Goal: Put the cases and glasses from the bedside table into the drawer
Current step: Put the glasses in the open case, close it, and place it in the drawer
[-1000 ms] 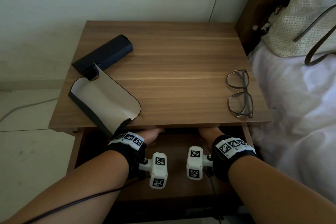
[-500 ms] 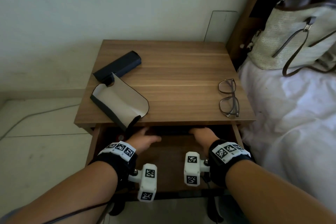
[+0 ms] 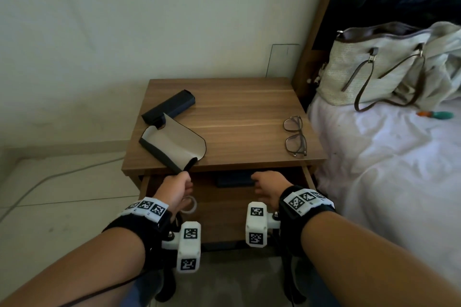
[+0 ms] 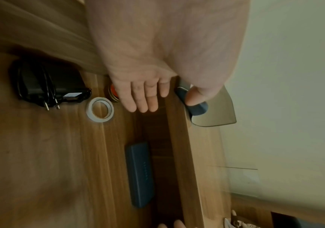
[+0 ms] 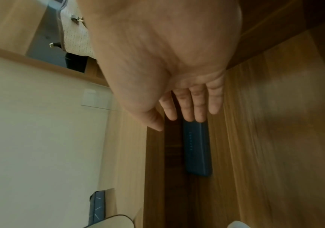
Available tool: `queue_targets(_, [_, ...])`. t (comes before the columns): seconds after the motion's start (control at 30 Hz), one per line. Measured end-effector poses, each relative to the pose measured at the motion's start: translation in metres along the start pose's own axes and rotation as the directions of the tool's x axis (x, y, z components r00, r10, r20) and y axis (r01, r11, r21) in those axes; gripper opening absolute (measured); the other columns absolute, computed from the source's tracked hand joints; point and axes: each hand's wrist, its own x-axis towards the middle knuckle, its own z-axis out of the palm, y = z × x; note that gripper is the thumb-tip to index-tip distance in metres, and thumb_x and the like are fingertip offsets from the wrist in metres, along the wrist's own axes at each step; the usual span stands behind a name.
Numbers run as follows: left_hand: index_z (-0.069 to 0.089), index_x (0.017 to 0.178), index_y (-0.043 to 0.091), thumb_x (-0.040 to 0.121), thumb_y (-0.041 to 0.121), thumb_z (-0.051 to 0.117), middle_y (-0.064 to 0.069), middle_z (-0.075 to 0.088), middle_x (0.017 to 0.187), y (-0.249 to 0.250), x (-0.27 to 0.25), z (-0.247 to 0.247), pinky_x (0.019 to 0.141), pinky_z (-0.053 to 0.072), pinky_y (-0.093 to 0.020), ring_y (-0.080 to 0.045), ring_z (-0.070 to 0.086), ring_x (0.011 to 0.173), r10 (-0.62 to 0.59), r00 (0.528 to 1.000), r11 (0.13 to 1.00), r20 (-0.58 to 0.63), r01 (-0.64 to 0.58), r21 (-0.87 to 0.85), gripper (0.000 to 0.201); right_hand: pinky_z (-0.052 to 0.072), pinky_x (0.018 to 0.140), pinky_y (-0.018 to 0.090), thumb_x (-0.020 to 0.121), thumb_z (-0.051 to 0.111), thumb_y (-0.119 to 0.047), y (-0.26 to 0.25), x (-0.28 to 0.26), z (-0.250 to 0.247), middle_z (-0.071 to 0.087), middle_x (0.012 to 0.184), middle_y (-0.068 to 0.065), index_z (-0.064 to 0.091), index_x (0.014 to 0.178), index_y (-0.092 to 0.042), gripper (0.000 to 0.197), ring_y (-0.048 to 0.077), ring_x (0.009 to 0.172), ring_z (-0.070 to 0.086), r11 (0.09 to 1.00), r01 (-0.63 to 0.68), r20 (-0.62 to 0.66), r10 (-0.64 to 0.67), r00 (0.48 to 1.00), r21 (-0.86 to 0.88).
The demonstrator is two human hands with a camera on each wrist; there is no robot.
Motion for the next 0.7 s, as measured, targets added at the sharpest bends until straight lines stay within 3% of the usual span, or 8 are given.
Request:
queue_targets(0.13, [0.044, 0.137, 0.005, 0.092, 0.036, 0.057, -0.008, 0.059, 0.111, 0.008, 0.006, -0.003, 0.097, 0.049, -0.041, -0.024, 0.06, 0.108, 0.072, 0.991, 0.995, -0.11, -0.08, -0.066, 0.055, 0.046, 0.08, 0.038, 0.085, 0.057, -0.024, -0.001, -0.009, -0.004, 0.052, 0.137, 0.021, 0.051, 0.13, -0.003, 0.049, 0.037, 0.125, 0.052, 0.999, -0.002, -0.005, 0.002, 1.0, 0.032])
queue_targets(0.4, [0.056, 0.124, 0.003, 0.092, 0.022, 0.06, -0.007, 0.068, 0.104, 0.014, 0.013, -0.004, 0.065, 0.049, -0.025, -0.013, 0.067, 0.085, 0.096, 0.981, 0.986, -0.17, -0.118, -0.121, 0.037, 0.046, 0.088, 0.043, 0.087, 0.055, -0.023, -0.005, -0.015, -0.024, 0.053, 0.137, 0.021, 0.052, 0.13, -0.003, 0.047, 0.038, 0.125, 0.053, 0.999, 0.001, -0.042, 0.001, 0.999, 0.047])
queue_targets(0.47, [0.057, 0.119, 0.006, 0.092, 0.022, 0.06, -0.007, 0.069, 0.102, 0.016, 0.012, -0.004, 0.058, 0.045, -0.023, -0.01, 0.063, 0.073, 0.092, 0.979, 0.989, -0.182, -0.112, -0.101, 0.031, 0.047, 0.094, 0.045, 0.088, 0.054, -0.024, -0.005, -0.014, -0.026, 0.055, 0.135, 0.021, 0.052, 0.13, -0.004, 0.047, 0.035, 0.114, 0.058, 0.999, 0.006, -0.042, -0.004, 0.999, 0.053])
queue_targets(0.53, [0.057, 0.115, 0.009, 0.092, 0.022, 0.06, -0.005, 0.069, 0.094, 0.016, 0.01, -0.005, 0.057, 0.044, -0.023, -0.009, 0.061, 0.069, 0.094, 0.977, 0.991, -0.191, -0.111, -0.08, 0.027, 0.047, 0.096, 0.045, 0.088, 0.054, -0.023, -0.005, -0.015, -0.026, 0.059, 0.123, 0.019, 0.051, 0.13, -0.003, 0.047, 0.028, 0.098, 0.055, 0.998, 0.014, -0.042, -0.011, 0.999, 0.068])
queue_targets(0.7, [0.052, 0.119, 0.013, 0.087, 0.023, 0.058, -0.002, 0.066, 0.098, 0.016, 0.003, -0.004, 0.06, 0.047, -0.026, -0.011, 0.066, 0.081, 0.114, 0.977, 0.989, -0.182, -0.128, -0.072, 0.033, 0.046, 0.097, 0.044, 0.09, 0.053, -0.021, -0.001, -0.019, -0.024, 0.053, 0.085, 0.002, 0.052, 0.129, -0.003, 0.043, 0.024, 0.094, 0.052, 0.995, 0.023, -0.028, -0.021, 0.999, 0.095])
